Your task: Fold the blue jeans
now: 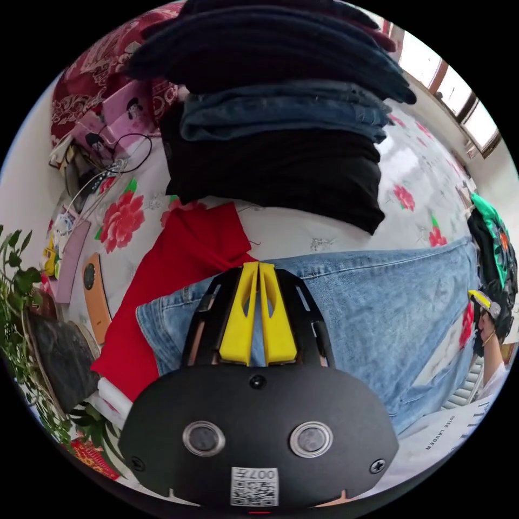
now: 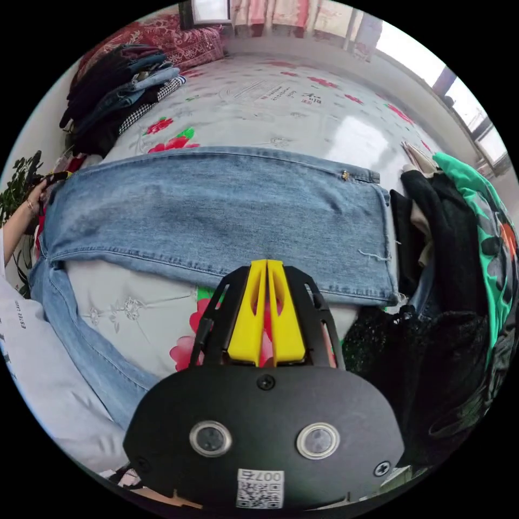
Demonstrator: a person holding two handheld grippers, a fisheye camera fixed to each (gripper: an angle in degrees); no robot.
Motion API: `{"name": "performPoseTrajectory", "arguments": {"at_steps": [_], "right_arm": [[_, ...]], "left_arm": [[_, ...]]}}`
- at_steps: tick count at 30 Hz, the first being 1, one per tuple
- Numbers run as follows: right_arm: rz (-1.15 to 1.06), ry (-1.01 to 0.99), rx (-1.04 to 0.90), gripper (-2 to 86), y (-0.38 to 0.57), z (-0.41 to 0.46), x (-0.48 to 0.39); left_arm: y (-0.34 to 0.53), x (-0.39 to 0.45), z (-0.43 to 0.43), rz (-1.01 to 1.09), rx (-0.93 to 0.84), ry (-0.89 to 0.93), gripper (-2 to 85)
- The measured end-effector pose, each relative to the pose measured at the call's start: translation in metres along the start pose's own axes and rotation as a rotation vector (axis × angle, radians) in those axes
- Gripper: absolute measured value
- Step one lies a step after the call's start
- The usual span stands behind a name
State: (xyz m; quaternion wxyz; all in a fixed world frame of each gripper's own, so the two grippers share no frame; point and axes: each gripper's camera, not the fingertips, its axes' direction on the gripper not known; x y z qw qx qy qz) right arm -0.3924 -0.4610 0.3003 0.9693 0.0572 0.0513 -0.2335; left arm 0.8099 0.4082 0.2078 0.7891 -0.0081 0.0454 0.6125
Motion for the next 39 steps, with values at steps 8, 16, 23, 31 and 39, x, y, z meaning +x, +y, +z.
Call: {"name": "performPoseTrajectory", "arguments": {"at_steps": [8, 16, 23, 31, 39], "right_arm": [[0.169, 0.001, 0.014, 0.0, 0.04, 0.001, 0.039], [0.369, -0.223, 0.168, 2.8, 0.082, -0.053, 0.067], [0.601, -0.165, 0.197, 7.6, 0.23, -0.094, 0.072], [1.17, -0.199, 0.187, 10.8, 0.407, -0.095, 0.105], [1.157, -0.249, 0.08, 9.2, 0.411, -0.073, 0.103]], "left_arm": [[0.093, 0.029, -0.042, 0.154, 0.045, 0.131, -0.8], [0.17, -0.036, -0.038, -0.141, -0.001, 0.257, -0.8], [0.332, -0.109, -0.069, -0.455, -0.02, 0.093, 4.3], [0.517, -0.177, -0.066, -1.008, 0.123, 0.265, 6.4], [0.505, -0.177, 0.027, -0.837, -0.073, 0.571, 9.1]]}}
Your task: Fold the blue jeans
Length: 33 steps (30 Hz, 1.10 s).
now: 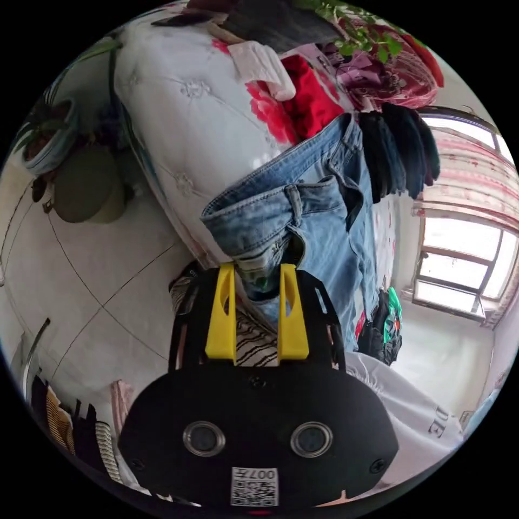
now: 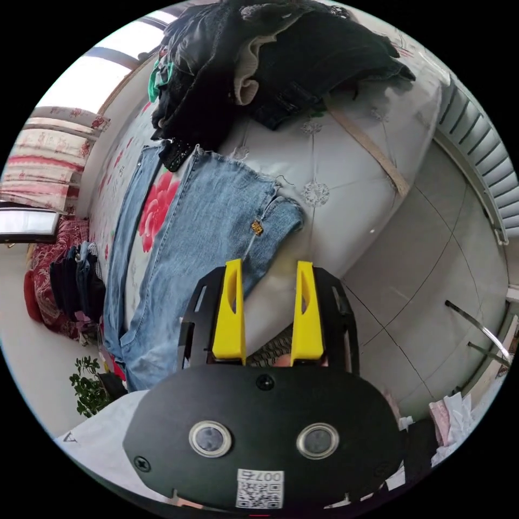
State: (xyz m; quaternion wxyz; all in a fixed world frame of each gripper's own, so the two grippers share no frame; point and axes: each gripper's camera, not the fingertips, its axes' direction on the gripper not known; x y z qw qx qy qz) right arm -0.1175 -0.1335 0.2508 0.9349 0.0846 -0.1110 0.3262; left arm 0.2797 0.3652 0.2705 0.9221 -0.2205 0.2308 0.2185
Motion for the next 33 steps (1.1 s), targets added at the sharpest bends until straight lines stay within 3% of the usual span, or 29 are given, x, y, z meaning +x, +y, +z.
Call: {"name": "performPoseTrajectory", "arguments": {"at_steps": [3, 7, 12, 20, 26, 33], "right_arm": [[-0.057, 0.079, -0.024, 5.1, -0.003, -0.004, -0.006], [-0.139, -0.05, -0.017, 0.6, -0.008, -0.019, -0.008], [-0.167, -0.449, 0.086, -0.2, -0.022, -0.059, -0.003], [-0.162, -1.012, 0.381, -0.3, -0.012, -0.15, 0.025], [-0.057, -1.05, 0.372, -0.3, -0.001, -0.136, 0.04], [-0.088, -1.012, 0.359, -0.3, -0.039, -0.134, -0.018]], "left_arm": [[-0.002, -0.004, -0.003, 0.01, 0.015, -0.025, 5.2], [0.0, 0.001, -0.028, 0.143, 0.081, 0.133, 4.7], [-0.021, 0.015, -0.07, 0.271, 0.138, 0.473, 4.6], [-0.031, 0.039, -0.1, 0.443, 0.141, 0.436, 4.6], [-0.03, 0.009, -0.09, 0.29, 0.132, 0.463, 4.6], [-0.07, 0.059, -0.08, 0.252, 0.109, 0.509, 4.5]]}}
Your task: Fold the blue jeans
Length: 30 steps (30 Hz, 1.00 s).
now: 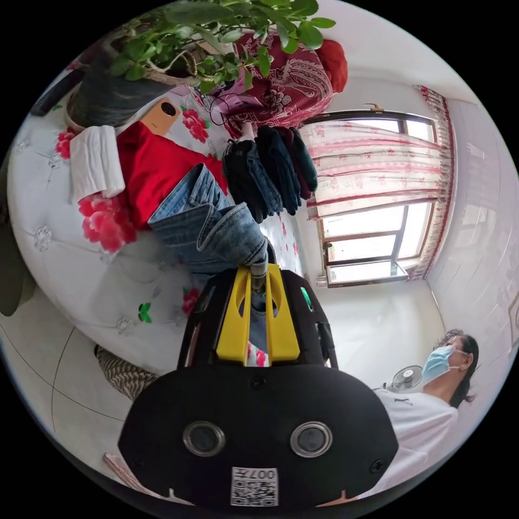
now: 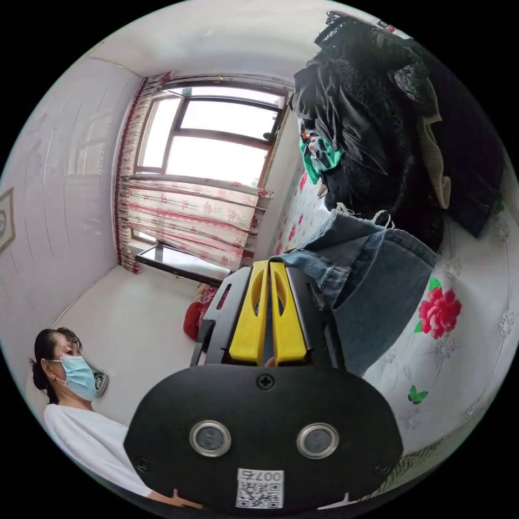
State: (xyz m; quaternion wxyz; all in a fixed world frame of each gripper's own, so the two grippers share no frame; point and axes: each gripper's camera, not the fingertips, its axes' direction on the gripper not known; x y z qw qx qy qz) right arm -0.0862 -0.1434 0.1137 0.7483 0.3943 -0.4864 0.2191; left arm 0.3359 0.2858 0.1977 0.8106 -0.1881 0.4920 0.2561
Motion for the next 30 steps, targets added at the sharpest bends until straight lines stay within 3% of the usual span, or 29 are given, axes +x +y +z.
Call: {"name": "performPoseTrajectory", "arguments": {"at_steps": [4, 11, 15, 20, 25, 30], "right_arm": [[-0.077, 0.128, -0.077, -0.1, -0.049, 0.103, -0.028], [-0.233, 0.492, -0.304, 2.3, -0.094, 0.339, -0.031], [-0.277, 0.586, -0.41, 3.6, -0.073, 0.376, 0.0], [-0.235, 0.697, -0.406, 4.2, -0.043, 0.343, 0.048], [-0.164, 0.727, -0.362, 3.9, -0.05, 0.321, 0.066], [-0.227, 0.786, -0.461, 3.0, -0.058, 0.368, 0.069]], "left_arm": [[-0.058, 0.014, 0.049, -0.081, -0.002, -0.014, 4.8], [-0.178, 0.073, 0.206, 0.034, 0.015, -0.383, 8.2], [-0.175, 0.098, 0.247, 0.205, -0.041, -0.477, 8.8], [-0.112, 0.108, 0.252, 0.335, -0.091, -0.676, 8.0], [-0.058, 0.107, 0.237, 0.276, -0.019, -0.779, 7.0], [-0.055, 0.103, 0.266, 0.285, -0.051, -0.817, 7.5]]}}
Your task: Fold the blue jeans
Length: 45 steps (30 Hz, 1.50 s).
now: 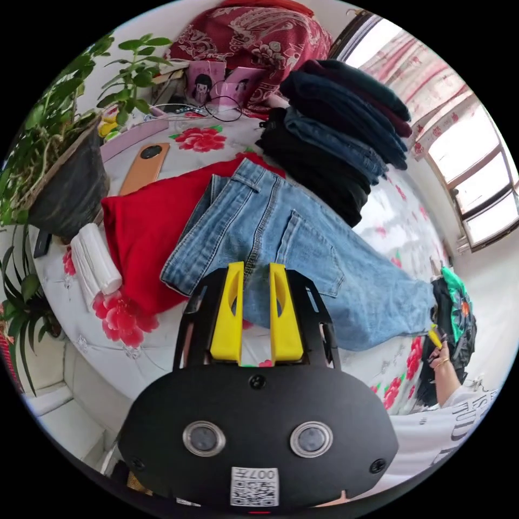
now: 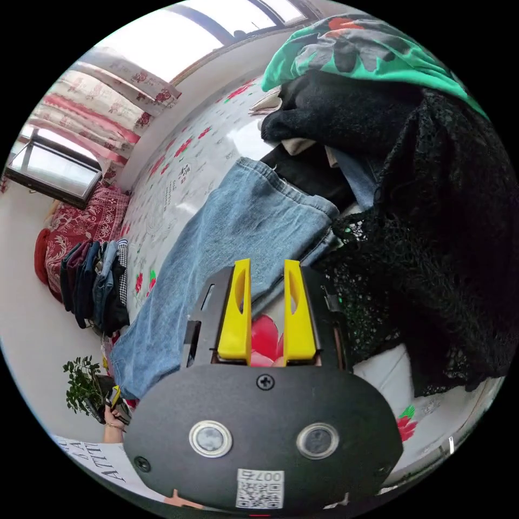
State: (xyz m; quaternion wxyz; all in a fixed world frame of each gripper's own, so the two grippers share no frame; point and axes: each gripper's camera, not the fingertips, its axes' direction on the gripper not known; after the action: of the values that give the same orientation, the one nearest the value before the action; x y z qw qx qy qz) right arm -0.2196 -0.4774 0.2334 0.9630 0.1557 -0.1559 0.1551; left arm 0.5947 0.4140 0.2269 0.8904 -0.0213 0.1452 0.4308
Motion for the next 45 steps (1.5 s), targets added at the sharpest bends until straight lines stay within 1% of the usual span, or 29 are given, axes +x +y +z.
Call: {"name": "performPoseTrajectory", "arguments": {"at_steps": [1, 2, 3, 6, 7, 8, 10, 13, 15, 18, 21, 22, 24, 26, 29, 31, 34, 36, 37, 40, 42, 43, 44, 45], "right_arm": [[-0.012, 0.03, -0.045, 2.2, -0.008, 0.013, -0.005], [0.005, 0.082, -0.097, 1.1, -0.013, 0.024, -0.007], [0.01, 0.117, -0.068, 0.9, -0.013, 0.022, -0.009], [-0.057, 0.119, -0.009, 0.2, -0.014, 0.002, -0.011], [-0.067, 0.126, 0.058, 0.2, -0.009, -0.015, -0.009], [-0.047, 0.116, 0.108, 0.2, -0.002, -0.03, -0.001], [0.003, 0.062, 0.136, 0.3, 0.007, -0.042, 0.014], [0.095, -0.098, 0.103, 1.5, 0.009, -0.034, 0.032], [0.095, -0.145, 0.09, 2.7, 0.002, -0.024, 0.028], [0.103, -0.114, 0.032, 4.3, -0.017, 0.002, 0.015], [0.116, 0.013, 0.028, 2.3, -0.03, 0.017, 0.004], [0.101, 0.093, 0.015, 1.2, -0.033, 0.019, 0.0], [0.051, 0.105, 0.012, 0.6, -0.034, 0.015, -0.003], [0.052, 0.033, 0.084, 0.3, -0.027, -0.006, 0.005], [0.094, -0.04, 0.127, 0.5, -0.011, -0.024, 0.023], [0.127, -0.071, 0.137, 0.9, -0.003, -0.026, 0.035], [0.198, -0.115, 0.078, 3.5, -0.001, -0.017, 0.051], [0.225, -0.195, 0.064, 5.0, -0.001, -0.01, 0.058], [0.243, -0.235, 0.069, 5.6, -0.001, -0.006, 0.061], [0.289, -0.26, 0.111, 4.8, 0.0, 0.0, 0.065], [0.37, -0.324, 0.137, 3.5, 0.002, 0.006, 0.072], [0.44, -0.395, 0.136, 2.7, 0.002, 0.01, 0.077], [0.46, -0.481, 0.165, 2.2, 0.001, 0.009, 0.074], [0.443, -0.51, 0.182, 2.0, 0.0, 0.006, 0.068]], "left_arm": [[-0.001, 0.003, 0.008, 0.012, -0.025, -0.018, 7.6], [-0.004, 0.006, 0.028, 0.019, -0.099, -0.062, 7.3], [-0.006, 0.01, 0.039, 0.027, -0.119, -0.066, 7.1], [-0.016, 0.015, 0.04, 0.012, -0.146, -0.06, 6.9], [-0.016, 0.016, 0.039, 0.012, -0.148, -0.06, 6.9], [-0.016, 0.018, 0.036, 0.018, -0.142, -0.06, 6.8], [-0.013, 0.018, 0.033, 0.017, -0.123, -0.054, 6.7], [-0.006, 0.012, 0.026, -0.075, -0.081, -0.002, 6.6], [0.0, 0.006, 0.02, -0.161, -0.047, 0.052, 6.4], [0.006, -0.001, 0.008, -0.228, -0.006, 0.096, 6.1], [0.015, -0.009, -0.009, -0.27, 0.037, 0.12, 6.1], [0.017, -0.011, -0.012, -0.277, 0.044, 0.122, 6.1], [0.025, -0.021, -0.022, -0.306, 0.065, 0.128, 6.2], [0.031, -0.031, -0.024, -0.331, 0.065, 0.13, 6.2], [0.04, -0.044, -0.019, -0.37, 0.046, 0.126, 6.4], [0.044, -0.049, -0.012, -0.392, 0.028, 0.137, 6.7], [0.044, -0.054, 0.0, -0.407, 0.011, 0.174, 7.8], [0.043, -0.056, 0.005, -0.41, 0.011, 0.192, 8.5], [0.043, -0.056, 0.005, -0.411, 0.014, 0.197, 8.7], [0.044, -0.064, 0.006, -0.432, 0.015, 0.231, 9.5], [0.047, -0.071, 0.004, -0.446, 0.027, 0.25, 9.9], [0.048, -0.073, 0.003, -0.446, 0.031, 0.252, 10.1], [0.049, -0.077, 0.002, -0.451, 0.034, 0.257, 10.4], [0.051, -0.082, 0.001, -0.459, 0.043, 0.268, 10.6]]}}
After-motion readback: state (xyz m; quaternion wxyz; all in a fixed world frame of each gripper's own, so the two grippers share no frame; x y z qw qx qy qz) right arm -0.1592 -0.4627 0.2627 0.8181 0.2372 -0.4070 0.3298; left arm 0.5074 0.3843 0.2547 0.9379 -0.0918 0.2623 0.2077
